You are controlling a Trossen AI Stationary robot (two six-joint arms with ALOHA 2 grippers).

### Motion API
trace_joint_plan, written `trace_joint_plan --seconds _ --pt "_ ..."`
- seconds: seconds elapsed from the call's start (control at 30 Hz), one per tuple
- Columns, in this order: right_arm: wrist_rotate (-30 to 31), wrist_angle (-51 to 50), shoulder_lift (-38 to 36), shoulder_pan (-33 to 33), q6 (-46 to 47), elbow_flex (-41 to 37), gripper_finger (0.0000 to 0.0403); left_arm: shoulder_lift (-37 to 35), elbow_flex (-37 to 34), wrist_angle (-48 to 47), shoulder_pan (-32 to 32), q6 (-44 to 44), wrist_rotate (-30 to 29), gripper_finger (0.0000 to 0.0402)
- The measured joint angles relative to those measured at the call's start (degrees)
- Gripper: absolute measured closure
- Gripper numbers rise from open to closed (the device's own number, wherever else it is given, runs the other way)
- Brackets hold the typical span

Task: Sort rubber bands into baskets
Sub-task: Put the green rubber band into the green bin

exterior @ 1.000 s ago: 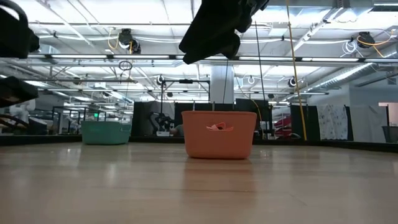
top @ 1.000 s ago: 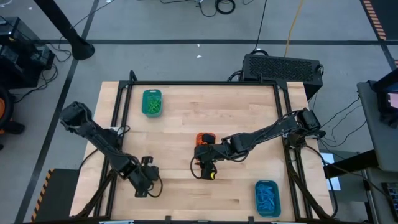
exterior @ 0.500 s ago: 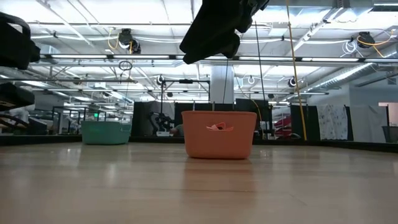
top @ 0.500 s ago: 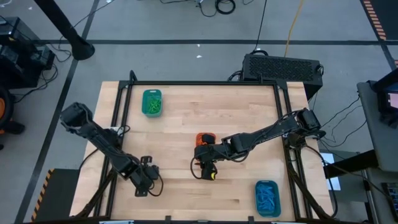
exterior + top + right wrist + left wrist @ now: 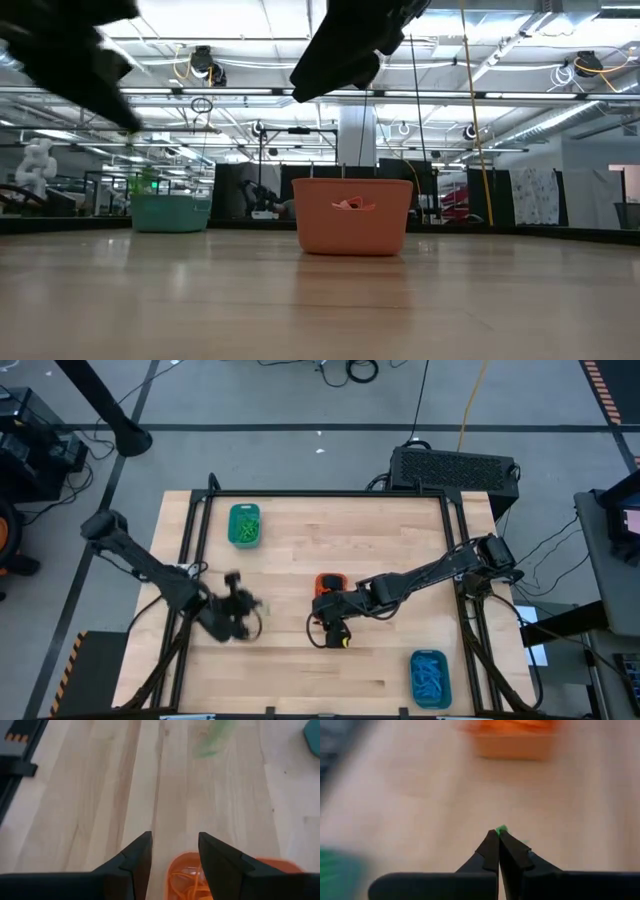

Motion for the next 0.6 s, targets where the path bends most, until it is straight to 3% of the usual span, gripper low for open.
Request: trace_joint_plan --seconds 0.13,0.27,0.6 --pt "0.2 0.0 0.0 0.0 -3.4 0.0 0.025 -5.3 0.0 -8.3 10.1 0.5 -8.8 0.0398" --pt "0.3 0.0 0.0 -0.4 -5.9 0.0 0.025 -8.7 0.0 -8.8 23.0 7.0 -10.9 0.0399" --pt "0.3 -0.5 0.0 -4.1 -8.5 0.0 0.025 -8.7 0.0 -2.0 54.7 26.0 4.4 0.04"
